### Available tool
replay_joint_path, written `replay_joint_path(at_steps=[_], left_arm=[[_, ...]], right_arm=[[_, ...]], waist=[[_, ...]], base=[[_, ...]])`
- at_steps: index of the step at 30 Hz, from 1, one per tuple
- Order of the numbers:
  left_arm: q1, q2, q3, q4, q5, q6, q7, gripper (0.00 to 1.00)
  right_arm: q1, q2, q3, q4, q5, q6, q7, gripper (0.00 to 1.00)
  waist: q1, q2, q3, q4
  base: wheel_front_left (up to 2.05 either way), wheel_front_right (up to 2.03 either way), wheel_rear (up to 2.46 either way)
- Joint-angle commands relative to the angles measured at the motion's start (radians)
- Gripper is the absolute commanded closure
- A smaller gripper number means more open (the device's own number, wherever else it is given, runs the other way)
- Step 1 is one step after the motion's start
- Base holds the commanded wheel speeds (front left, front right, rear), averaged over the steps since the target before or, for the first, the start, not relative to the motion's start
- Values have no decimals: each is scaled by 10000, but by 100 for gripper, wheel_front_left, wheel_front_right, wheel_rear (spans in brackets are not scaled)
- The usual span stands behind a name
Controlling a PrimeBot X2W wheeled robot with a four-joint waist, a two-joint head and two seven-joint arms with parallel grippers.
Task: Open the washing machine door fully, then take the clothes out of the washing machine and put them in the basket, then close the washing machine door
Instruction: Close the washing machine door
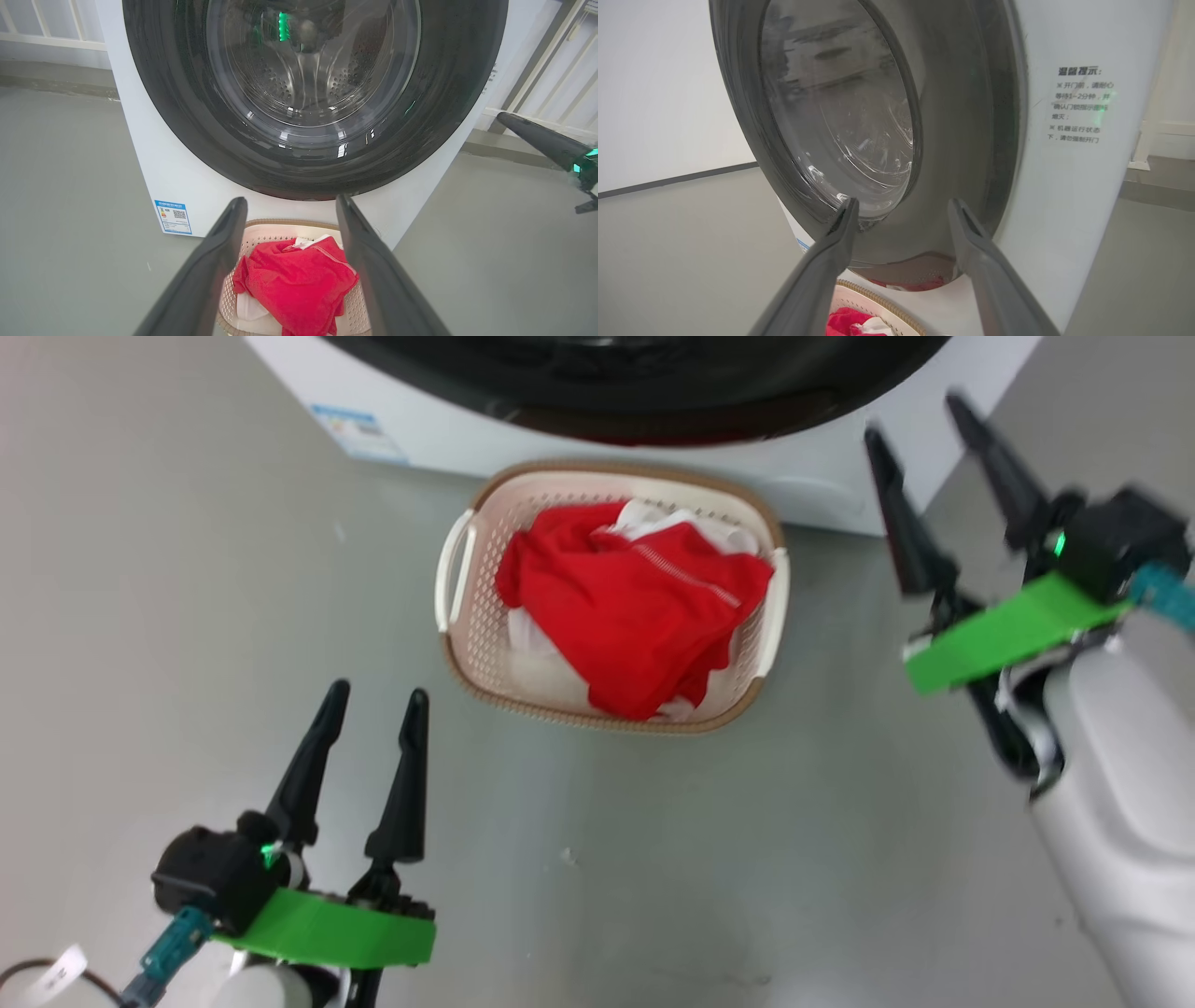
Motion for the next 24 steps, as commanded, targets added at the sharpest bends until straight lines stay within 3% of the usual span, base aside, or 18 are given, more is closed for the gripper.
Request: replay_joint_path(at_steps=[1, 24], left_arm=[[284, 160, 524, -68, 211, -90, -78, 0], [1171, 314, 1415, 557, 686, -188, -78, 0]], right_arm=[[621, 88, 229, -304, 5, -13, -25, 0], [4001, 385, -836, -1104, 97, -13, -25, 0]], waist=[[0, 0, -585, -557], [0, 0, -2404, -2226]], base=[[0, 0, 0], [0, 0, 0]])
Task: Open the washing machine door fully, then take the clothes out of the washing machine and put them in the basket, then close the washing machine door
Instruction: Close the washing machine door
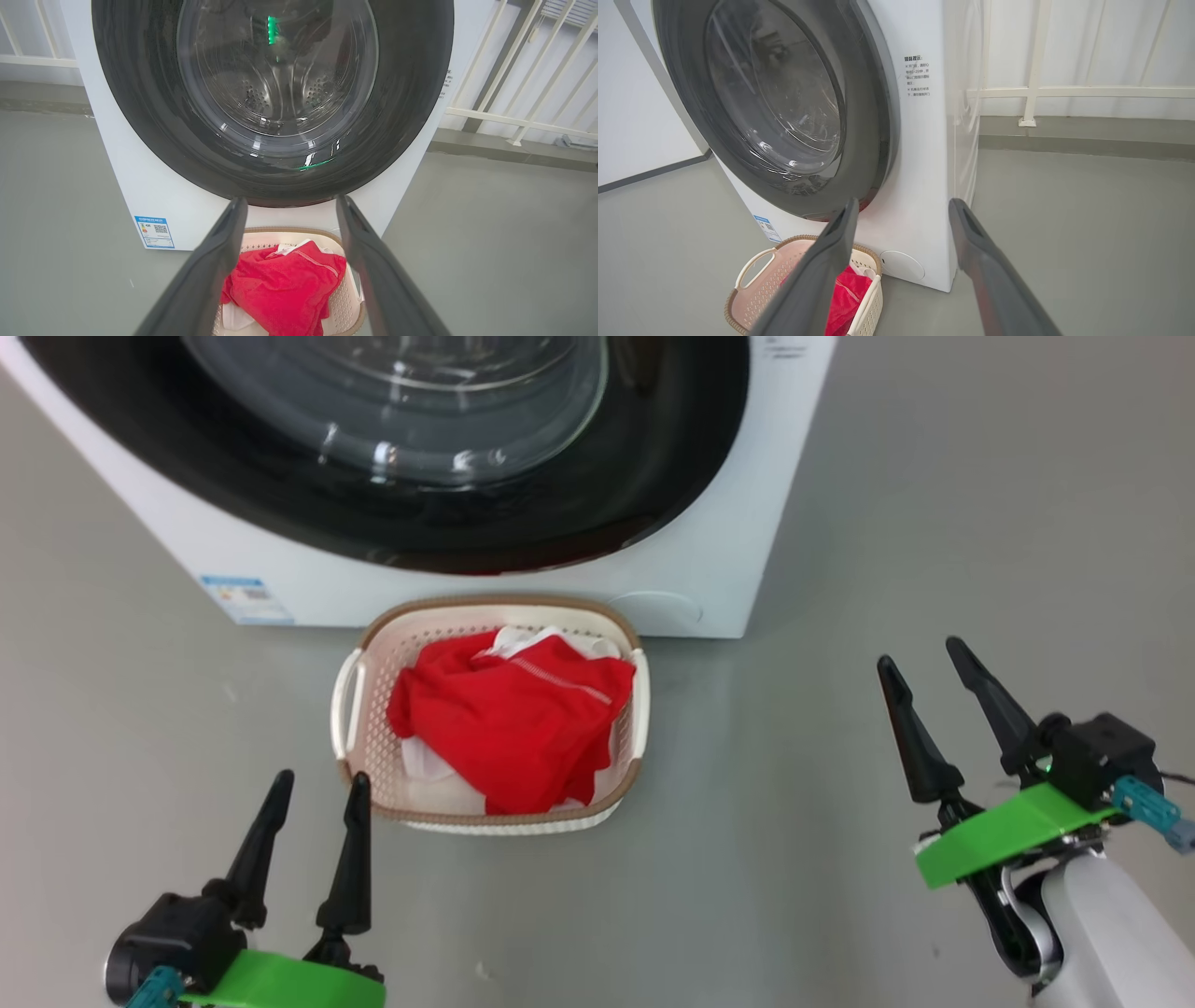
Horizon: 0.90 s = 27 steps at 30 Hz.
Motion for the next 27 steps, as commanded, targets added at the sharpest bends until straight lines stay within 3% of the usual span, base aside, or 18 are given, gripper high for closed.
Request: replay_joint_path(at_steps=[1, 27], left_arm=[[88, 232, 384, -204, 36, -64, -78, 0], [1567, 405, 1341, -431, -34, -65, -78, 0]], right_arm=[[218, -22, 103, -279, 11, -13, -36, 0], [2335, -10, -731, -510, 13, -13, -36, 0]], waist=[[0, 0, -417, -442], [0, 0, -1760, -1841]], base=[[0, 0, 0], [0, 0, 0]])
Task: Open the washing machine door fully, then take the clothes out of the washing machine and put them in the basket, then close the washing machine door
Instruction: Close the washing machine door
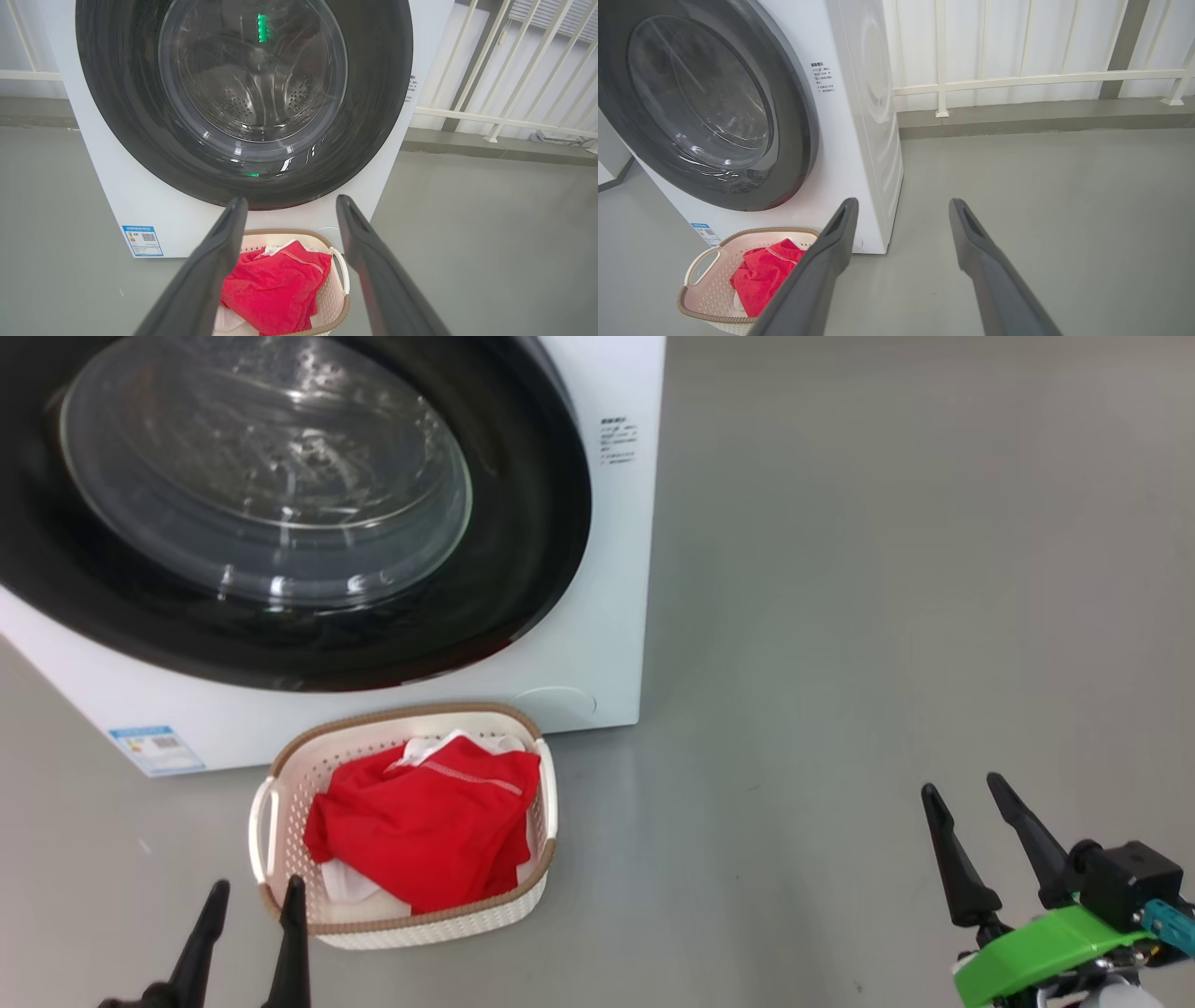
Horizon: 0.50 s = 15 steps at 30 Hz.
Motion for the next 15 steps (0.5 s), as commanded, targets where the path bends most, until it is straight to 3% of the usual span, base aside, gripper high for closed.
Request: replay_joint_path(at_steps=[1, 15], left_arm=[[-48, 191, 401, -292, -18, -55, -80, 0], [834, 152, 692, -531, 7, -55, -80, 0]], right_arm=[[23, -119, 121, -278, 6, -13, -38, 0], [1027, -206, -344, -359, -21, -13, -38, 0]], waist=[[0, 0, -177, -176], [0, 0, -805, -368]], base=[[0, 0, 0], [0, 0, 0]])
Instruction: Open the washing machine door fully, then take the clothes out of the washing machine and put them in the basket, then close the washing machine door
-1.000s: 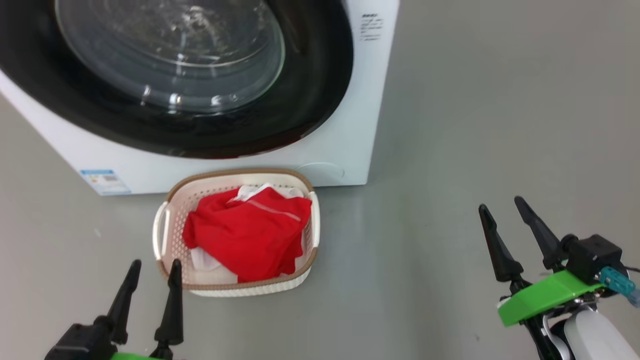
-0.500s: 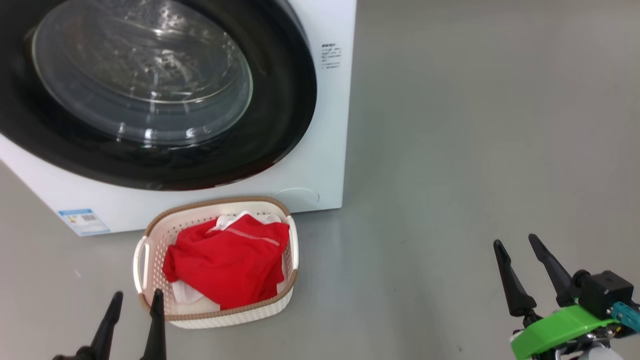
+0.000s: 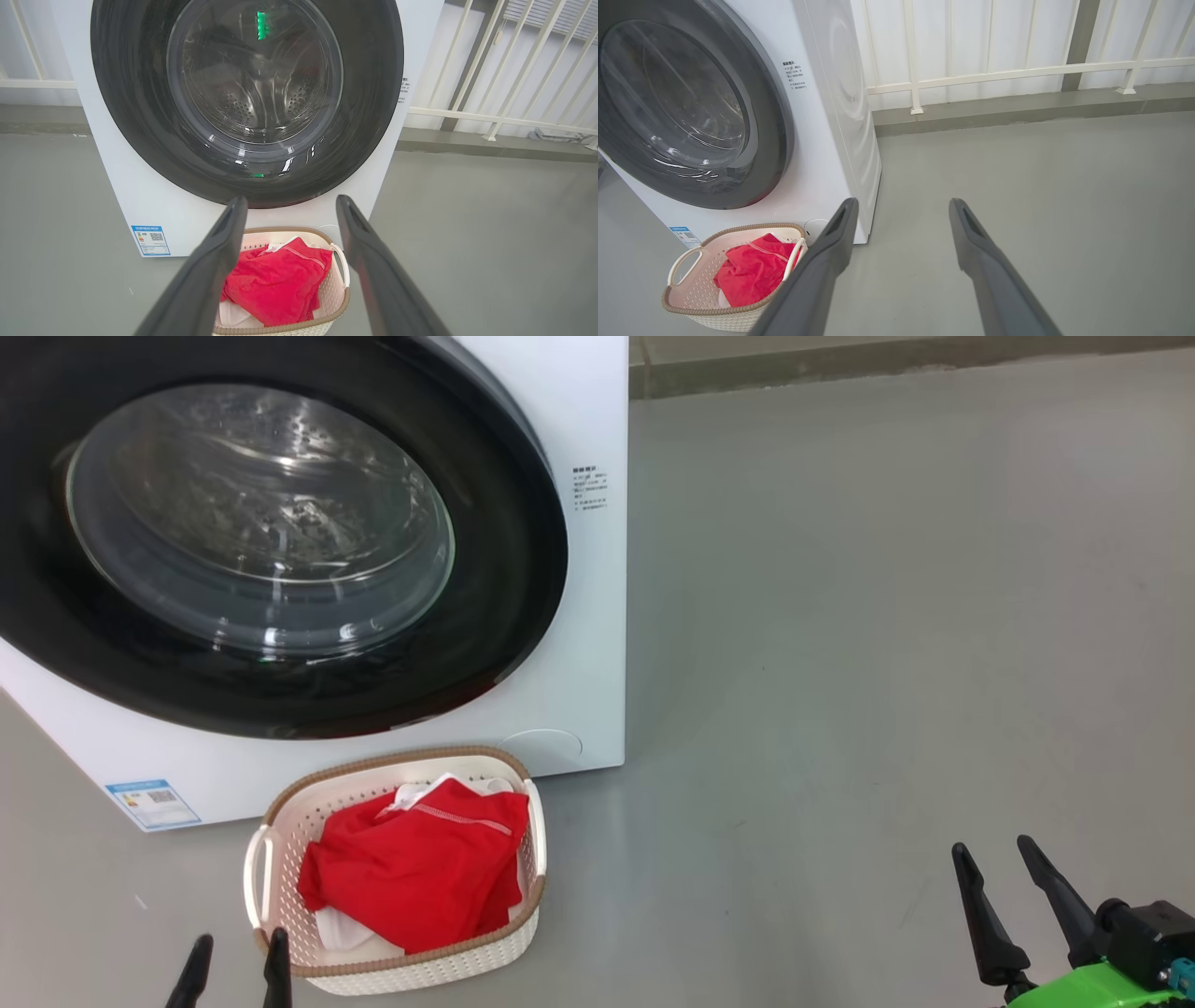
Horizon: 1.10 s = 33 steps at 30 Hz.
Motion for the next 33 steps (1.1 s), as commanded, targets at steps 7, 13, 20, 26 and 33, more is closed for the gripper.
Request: replay_joint_path(at_steps=[7, 13, 20, 26, 33], left_arm=[[127, 32, 460, -338, 68, -55, -80, 0], [226, 2, 484, -397, 102, -55, -80, 0], [289, -55, 504, -531, 156, -55, -80, 0], [274, -95, 543, -516, 195, -55, -80, 0], [387, -310, 99, 196, -1, 13, 82, 100]], right_arm=[[145, -161, -6, -346, -60, -13, -38, 0], [262, -150, -64, -417, -84, -13, -38, 0], [291, -152, -101, -456, -85, -13, -38, 0], [298, -131, -112, -490, -89, -13, -38, 0], [455, 288, -223, 173, 12, 0, 36, 100]], waist=[[0, 0, -231, -15], [0, 0, -317, -14], [0, 0, -341, -60], [0, 0, -314, -75], [0, 0, -305, -79]], base=[[0, 0, 0], [0, 0, 0], [0, 0, 0], [0, 0, 0], [0, 0, 0]])
